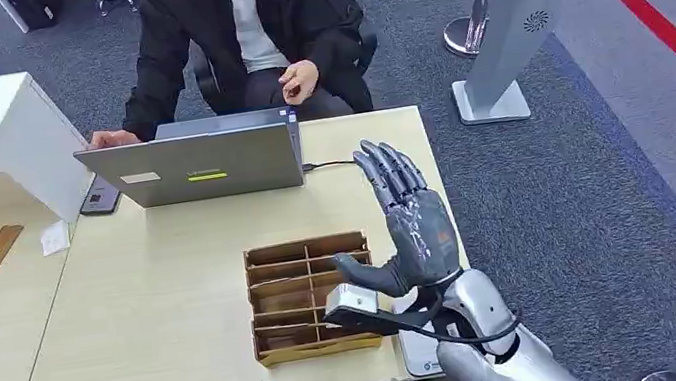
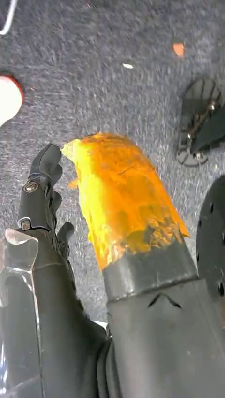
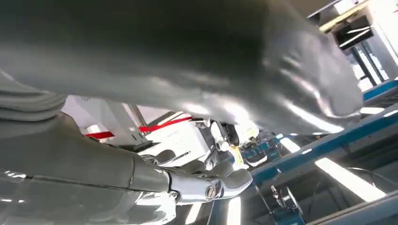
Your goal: Pass the card to the sensor for recognition and then transmit it.
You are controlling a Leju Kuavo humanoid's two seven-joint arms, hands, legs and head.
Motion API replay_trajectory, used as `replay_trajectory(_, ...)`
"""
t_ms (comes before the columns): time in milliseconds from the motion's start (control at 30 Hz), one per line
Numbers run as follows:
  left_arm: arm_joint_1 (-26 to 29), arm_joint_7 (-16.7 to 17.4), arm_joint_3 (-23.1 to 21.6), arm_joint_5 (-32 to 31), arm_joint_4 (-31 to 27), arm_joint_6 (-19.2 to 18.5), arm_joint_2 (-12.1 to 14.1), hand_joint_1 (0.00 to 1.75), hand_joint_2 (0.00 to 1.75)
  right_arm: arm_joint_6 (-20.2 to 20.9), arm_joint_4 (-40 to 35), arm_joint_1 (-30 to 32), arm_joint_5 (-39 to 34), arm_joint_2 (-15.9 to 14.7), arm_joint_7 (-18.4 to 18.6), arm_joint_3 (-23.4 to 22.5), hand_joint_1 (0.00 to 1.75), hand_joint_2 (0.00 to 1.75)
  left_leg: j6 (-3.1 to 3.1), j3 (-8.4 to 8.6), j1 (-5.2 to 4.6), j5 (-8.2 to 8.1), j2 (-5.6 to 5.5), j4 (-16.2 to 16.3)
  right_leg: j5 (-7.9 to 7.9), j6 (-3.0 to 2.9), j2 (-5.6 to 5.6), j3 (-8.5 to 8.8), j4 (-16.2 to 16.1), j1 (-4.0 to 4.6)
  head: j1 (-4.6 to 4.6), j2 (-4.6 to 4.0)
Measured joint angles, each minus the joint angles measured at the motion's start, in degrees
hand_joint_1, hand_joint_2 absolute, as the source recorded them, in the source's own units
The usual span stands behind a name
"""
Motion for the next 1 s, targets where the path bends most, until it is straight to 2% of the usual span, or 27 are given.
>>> replay_trajectory(667,-3.44,-5.31,0.18,8.07,0.07,4.22,0.15,0.0,0.0,0.0,2.66,-0.79,-5.63,-0.07,-4.04,-0.94,0.0,0.0,0.0,-0.01,0.0,0.0,-0.01,0.0,0.01,0.0,-0.01,0.01,0.0,0.0,0.0,0.0)
replay_trajectory(1000,-6.74,-8.89,0.66,13.73,0.07,5.92,1.16,0.0,0.0,0.7,6.54,-1.95,-8.28,-0.07,-7.45,0.96,0.0,0.0,0.01,-0.01,0.01,0.02,-0.03,0.0,0.01,0.0,-0.02,0.03,0.02,0.01,0.0,0.0)
